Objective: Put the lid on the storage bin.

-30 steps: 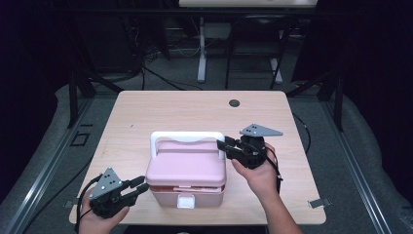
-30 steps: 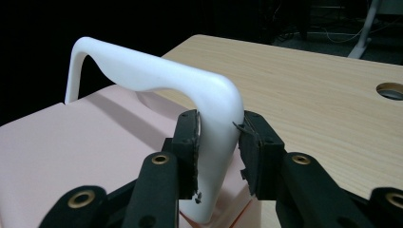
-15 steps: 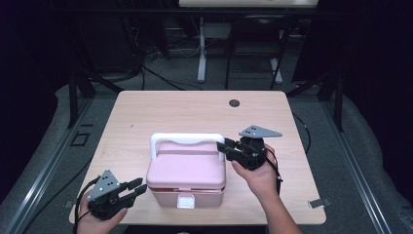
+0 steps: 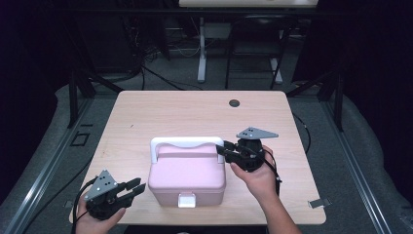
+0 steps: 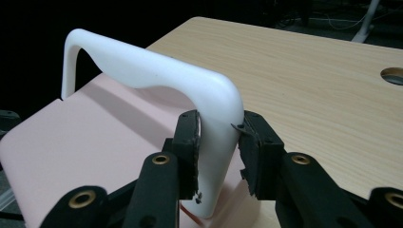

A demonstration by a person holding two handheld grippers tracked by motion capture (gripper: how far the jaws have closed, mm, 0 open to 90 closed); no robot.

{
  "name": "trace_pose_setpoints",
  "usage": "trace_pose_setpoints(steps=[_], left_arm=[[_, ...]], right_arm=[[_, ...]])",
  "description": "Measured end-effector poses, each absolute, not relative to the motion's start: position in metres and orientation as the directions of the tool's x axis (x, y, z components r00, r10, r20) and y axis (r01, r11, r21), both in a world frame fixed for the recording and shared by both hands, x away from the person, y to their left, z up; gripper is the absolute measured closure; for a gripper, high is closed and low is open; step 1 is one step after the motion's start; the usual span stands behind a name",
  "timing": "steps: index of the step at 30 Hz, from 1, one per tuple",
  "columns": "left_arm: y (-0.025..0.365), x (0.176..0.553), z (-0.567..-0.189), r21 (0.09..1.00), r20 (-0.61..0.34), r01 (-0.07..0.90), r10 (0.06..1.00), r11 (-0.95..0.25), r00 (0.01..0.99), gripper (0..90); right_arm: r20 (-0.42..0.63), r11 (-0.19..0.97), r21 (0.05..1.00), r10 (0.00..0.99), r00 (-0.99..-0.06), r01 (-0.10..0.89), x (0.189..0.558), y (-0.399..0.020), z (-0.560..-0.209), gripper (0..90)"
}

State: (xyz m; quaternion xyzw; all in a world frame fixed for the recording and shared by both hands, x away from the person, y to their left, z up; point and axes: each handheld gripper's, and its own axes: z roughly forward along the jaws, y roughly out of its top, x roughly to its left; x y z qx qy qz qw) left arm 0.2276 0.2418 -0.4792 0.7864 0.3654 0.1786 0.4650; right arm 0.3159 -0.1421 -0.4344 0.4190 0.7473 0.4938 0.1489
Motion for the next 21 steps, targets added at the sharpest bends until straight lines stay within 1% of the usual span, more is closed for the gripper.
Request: trace_pose_setpoints(steps=[21], left_arm=[[0.2424,0.2314,-0.4796,0.863,-0.062,0.411,0.744,-0.295,0.666,70.2]], right_arm=[[0.197,0.16,0.863,0.766,-0.612,0.478,0.3139,-0.1438,-0.4352,70.4]])
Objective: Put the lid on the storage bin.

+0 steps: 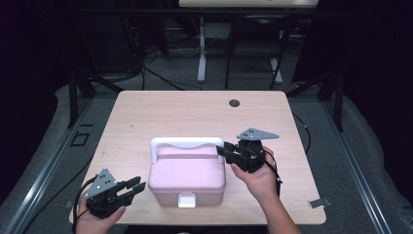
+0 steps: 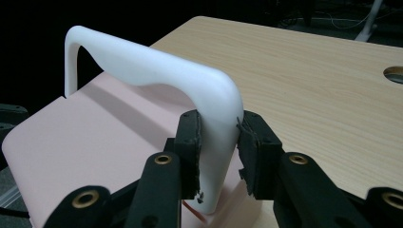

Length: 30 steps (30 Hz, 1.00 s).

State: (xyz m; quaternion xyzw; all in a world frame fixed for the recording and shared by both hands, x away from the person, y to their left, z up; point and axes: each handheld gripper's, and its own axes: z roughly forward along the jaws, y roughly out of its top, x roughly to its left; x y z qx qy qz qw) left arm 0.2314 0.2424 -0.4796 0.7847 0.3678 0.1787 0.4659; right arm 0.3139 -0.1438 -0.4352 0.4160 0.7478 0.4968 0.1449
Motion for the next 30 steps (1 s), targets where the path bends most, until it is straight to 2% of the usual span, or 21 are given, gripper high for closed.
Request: trace_pose_setpoints(steps=[13,20,30], left_arm=[[0.246,0.236,-0.479,0.863,-0.069,0.415,0.747,-0.287,0.661,69.7],[0.249,0.237,-0.479,0.867,-0.08,0.417,0.749,-0.274,0.657,69.4],[0.251,0.239,-0.479,0.868,-0.082,0.42,0.758,-0.264,0.647,68.7]], right_arm=[[0.176,0.179,0.863,0.77,-0.613,0.473,0.31,-0.143,-0.433,70.4],[0.187,0.154,0.873,0.772,-0.608,0.463,0.31,-0.144,-0.432,66.0],[0.199,0.112,0.892,0.773,-0.603,0.439,0.306,-0.153,-0.422,65.0]])
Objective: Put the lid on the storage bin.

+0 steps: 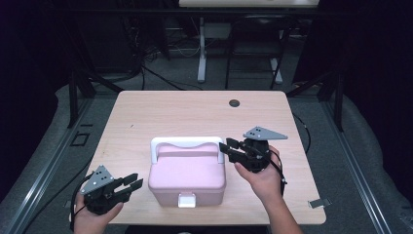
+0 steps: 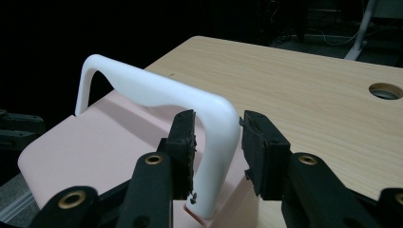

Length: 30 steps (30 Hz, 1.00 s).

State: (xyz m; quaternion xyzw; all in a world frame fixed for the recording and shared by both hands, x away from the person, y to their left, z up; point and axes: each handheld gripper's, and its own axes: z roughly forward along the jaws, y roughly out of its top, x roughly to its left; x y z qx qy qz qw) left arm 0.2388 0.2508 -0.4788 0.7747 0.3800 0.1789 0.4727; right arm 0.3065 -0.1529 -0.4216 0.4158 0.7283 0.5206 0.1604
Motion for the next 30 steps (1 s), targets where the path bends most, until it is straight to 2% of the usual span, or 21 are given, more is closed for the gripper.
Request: trace_pose_setpoints(steps=[30], left_arm=[[0.271,0.251,-0.487,0.866,-0.082,0.446,0.816,-0.226,0.572,64.1]], right_arm=[[0.203,0.053,0.907,0.814,-0.544,0.417,0.309,-0.175,-0.416,60.9]])
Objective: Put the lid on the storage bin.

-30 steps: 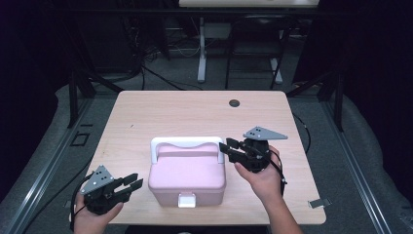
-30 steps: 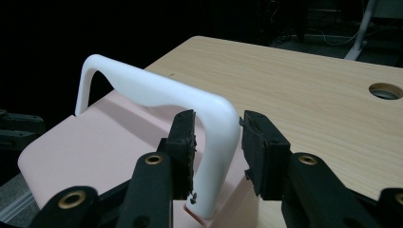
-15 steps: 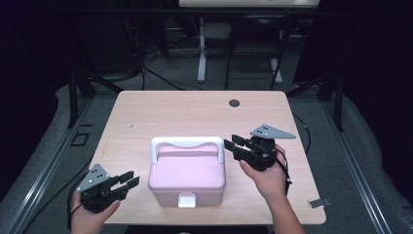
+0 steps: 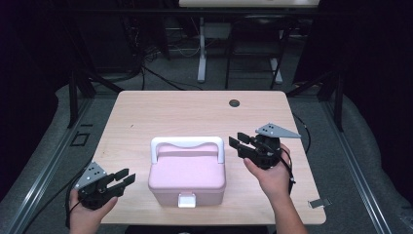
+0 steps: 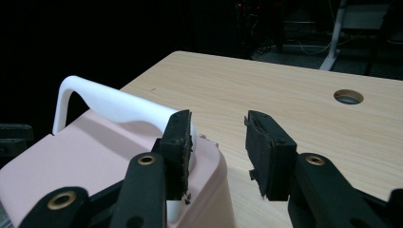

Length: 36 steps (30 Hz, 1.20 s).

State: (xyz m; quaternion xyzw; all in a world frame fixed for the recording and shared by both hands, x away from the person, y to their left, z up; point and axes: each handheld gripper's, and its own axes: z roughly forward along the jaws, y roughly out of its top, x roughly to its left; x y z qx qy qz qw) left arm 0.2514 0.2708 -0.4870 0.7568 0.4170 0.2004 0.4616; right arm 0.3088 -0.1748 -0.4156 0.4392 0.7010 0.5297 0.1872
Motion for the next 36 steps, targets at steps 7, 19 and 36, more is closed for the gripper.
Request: trace_pose_setpoints(steps=[7,19,36], left_arm=[[0.276,0.258,-0.497,0.86,-0.078,0.461,0.836,-0.22,0.544,61.0],[0.283,0.264,-0.505,0.849,-0.089,0.486,0.85,-0.207,0.518,59.5],[0.284,0.27,-0.516,0.847,-0.089,0.492,0.857,-0.203,0.507,58.9]], right_arm=[[0.204,0.041,0.908,0.826,-0.526,0.417,0.314,-0.182,-0.422,60.2],[0.171,0.057,0.902,0.863,-0.476,0.428,0.326,-0.189,-0.441,58.4],[0.139,0.051,0.902,0.906,-0.399,0.429,0.315,-0.193,-0.49,58.7]])
